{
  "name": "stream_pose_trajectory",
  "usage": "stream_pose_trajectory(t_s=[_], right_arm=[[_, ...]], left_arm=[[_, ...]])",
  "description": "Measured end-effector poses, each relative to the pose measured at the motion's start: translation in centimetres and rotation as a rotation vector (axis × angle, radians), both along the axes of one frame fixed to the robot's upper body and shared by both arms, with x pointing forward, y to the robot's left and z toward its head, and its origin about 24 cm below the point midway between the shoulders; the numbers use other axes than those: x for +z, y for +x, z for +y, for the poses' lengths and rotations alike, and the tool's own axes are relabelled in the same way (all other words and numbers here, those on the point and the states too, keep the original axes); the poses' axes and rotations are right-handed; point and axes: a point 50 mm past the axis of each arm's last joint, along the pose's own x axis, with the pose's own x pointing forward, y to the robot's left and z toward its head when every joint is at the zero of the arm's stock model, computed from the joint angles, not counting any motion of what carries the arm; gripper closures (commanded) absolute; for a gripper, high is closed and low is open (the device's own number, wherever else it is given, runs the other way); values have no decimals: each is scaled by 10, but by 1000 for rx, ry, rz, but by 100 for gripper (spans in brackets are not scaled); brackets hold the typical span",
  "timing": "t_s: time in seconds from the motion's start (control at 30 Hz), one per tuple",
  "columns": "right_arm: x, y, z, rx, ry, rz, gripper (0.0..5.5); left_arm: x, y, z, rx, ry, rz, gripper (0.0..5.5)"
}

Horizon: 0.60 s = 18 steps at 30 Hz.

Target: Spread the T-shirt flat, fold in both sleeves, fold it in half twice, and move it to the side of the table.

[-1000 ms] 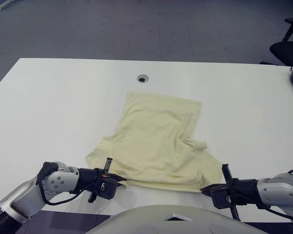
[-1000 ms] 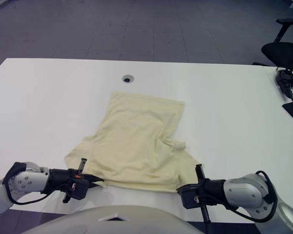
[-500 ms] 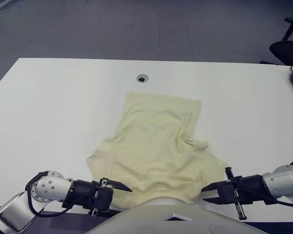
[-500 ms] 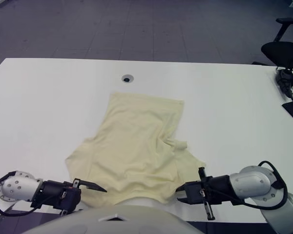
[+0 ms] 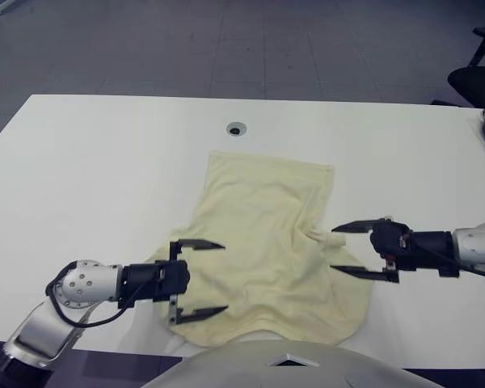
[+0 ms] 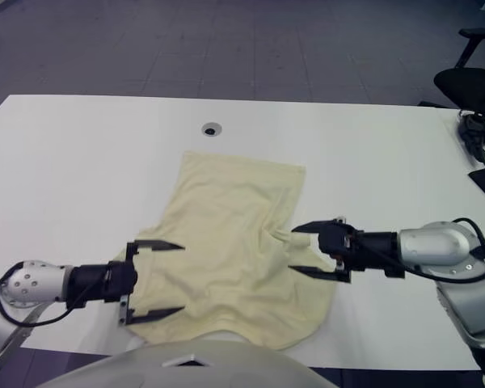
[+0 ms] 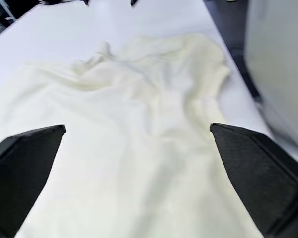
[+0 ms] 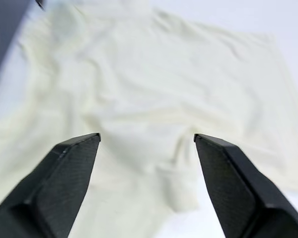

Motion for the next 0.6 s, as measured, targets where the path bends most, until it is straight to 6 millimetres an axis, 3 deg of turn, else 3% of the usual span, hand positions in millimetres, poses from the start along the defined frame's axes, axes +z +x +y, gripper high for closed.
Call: stream_pose_trajectory(t_s=[0.17, 0.27, 0.37, 0.5, 0.6], right_arm=[[-42, -1, -4, 75, -179, 33, 58], [-43, 3, 1, 172, -228, 11, 17], [-42, 15, 1, 210, -250, -19, 11], [-38, 37, -17, 105, -345, -141, 11], [-36, 37, -32, 44, -376, -144, 11]], left_arm=[[-12, 34, -7, 291, -65, -92, 10], [-13, 53, -9, 404, -108, -129, 10], [-14, 69, -10, 507, -137, -164, 10], [-24, 78, -12, 567, -113, -186, 10], [-30, 84, -14, 597, -94, -216, 10]])
